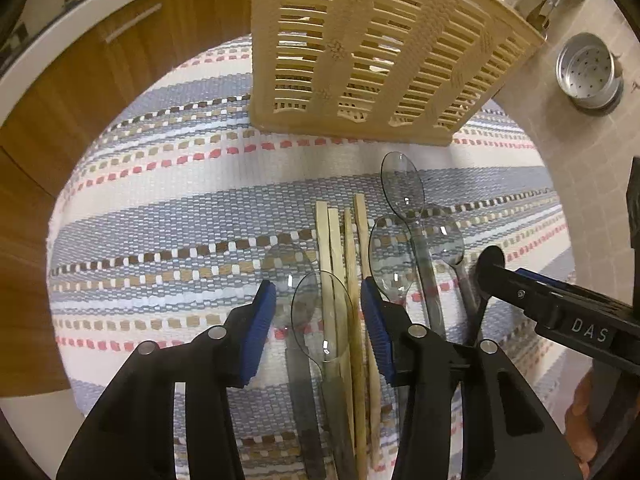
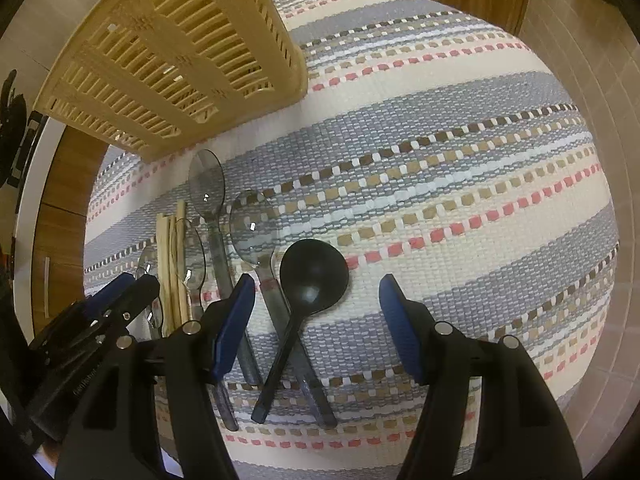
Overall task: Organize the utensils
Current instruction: 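Lower the right gripper onto the black ladle and close while the left gripper grasps a clear spoon, then lift the ladle with the right gripper into the basket and open while the left gripper drops its spoon there, then lower both grippers to the table and close each on a clear plastic spoon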
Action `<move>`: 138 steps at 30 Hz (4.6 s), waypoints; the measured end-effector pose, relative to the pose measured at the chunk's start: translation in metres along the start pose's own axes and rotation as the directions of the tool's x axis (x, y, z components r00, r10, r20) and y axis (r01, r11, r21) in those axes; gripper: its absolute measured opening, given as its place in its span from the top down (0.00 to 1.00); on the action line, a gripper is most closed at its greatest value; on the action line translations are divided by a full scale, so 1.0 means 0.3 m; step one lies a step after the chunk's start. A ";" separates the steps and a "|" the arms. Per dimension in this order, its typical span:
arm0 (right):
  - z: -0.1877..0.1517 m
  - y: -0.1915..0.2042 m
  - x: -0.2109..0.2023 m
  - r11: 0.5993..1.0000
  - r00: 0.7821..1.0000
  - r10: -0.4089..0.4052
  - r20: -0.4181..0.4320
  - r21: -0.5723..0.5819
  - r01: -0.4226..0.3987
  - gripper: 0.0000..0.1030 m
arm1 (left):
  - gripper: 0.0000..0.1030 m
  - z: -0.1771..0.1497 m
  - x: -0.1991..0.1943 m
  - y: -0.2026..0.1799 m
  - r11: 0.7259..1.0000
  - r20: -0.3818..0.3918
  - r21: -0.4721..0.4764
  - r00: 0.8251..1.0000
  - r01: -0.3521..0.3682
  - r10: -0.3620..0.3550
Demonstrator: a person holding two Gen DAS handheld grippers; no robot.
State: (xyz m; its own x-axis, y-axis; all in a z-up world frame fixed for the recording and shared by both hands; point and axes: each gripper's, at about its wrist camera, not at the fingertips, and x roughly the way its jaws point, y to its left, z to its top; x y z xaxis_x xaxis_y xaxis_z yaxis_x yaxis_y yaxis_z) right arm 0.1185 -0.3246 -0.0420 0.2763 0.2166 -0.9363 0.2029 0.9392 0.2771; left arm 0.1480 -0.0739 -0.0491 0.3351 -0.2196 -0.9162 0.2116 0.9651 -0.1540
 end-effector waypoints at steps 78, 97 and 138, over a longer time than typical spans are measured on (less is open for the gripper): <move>0.367 0.268 -0.342 0.958 0.477 -0.089 0.874 -0.055 0.280 0.66 | 1.00 0.308 -0.432 0.022 0.969 0.849 -0.105 0.486 -0.225 0.205; 0.113 0.225 -0.465 0.961 0.514 -0.028 0.857 -0.118 0.249 0.55 | 0.78 0.113 -0.541 0.045 0.996 0.790 -0.002 0.611 -0.086 0.055; 0.061 0.182 0.072 0.928 0.999 -0.021 0.044 -0.371 0.036 0.50 | 0.90 -0.096 0.030 -0.001 0.990 0.097 0.133 0.994 -0.054 0.042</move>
State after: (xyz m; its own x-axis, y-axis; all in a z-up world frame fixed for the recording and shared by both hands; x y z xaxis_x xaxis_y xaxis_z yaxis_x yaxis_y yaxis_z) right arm 0.1526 -0.2736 -0.0431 0.3135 0.1851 -0.9314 -0.1507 0.9781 0.1437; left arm 0.1244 -0.0722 -0.0680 0.4311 -0.1920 -0.8816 0.3132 0.9482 -0.0534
